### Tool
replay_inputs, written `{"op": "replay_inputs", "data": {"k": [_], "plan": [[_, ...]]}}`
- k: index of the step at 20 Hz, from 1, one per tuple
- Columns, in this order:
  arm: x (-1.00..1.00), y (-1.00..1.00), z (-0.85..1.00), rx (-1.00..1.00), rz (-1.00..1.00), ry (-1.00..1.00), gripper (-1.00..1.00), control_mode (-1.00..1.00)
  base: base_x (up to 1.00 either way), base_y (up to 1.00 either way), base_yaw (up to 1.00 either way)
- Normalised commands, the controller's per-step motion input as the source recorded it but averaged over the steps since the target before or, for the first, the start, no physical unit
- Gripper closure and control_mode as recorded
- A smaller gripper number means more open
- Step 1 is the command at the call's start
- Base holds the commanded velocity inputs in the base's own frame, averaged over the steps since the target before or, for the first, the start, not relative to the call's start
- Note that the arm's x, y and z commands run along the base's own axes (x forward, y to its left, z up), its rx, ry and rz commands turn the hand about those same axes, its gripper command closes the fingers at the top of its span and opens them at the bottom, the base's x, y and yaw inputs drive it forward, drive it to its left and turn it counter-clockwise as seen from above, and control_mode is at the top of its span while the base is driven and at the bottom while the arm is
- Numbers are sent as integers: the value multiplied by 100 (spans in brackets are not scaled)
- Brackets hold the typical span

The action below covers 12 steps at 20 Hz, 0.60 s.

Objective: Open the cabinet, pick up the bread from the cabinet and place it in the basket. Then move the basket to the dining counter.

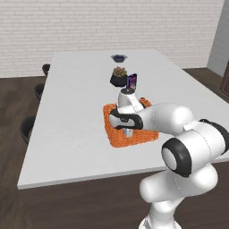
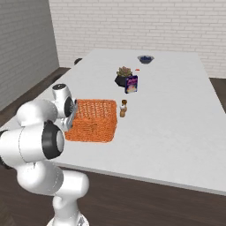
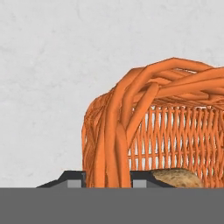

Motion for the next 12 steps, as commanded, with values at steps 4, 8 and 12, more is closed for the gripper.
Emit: {"op": "replay_inputs", "data": {"k": [4,8,12], "plan": [[-1,0,-21,-1,0,0,100,-100,0,0,0],[-2,0,-14,0,0,2,100,-100,0,0,0],[0,0,-4,0,0,0,-100,-100,0,0,0]]}}
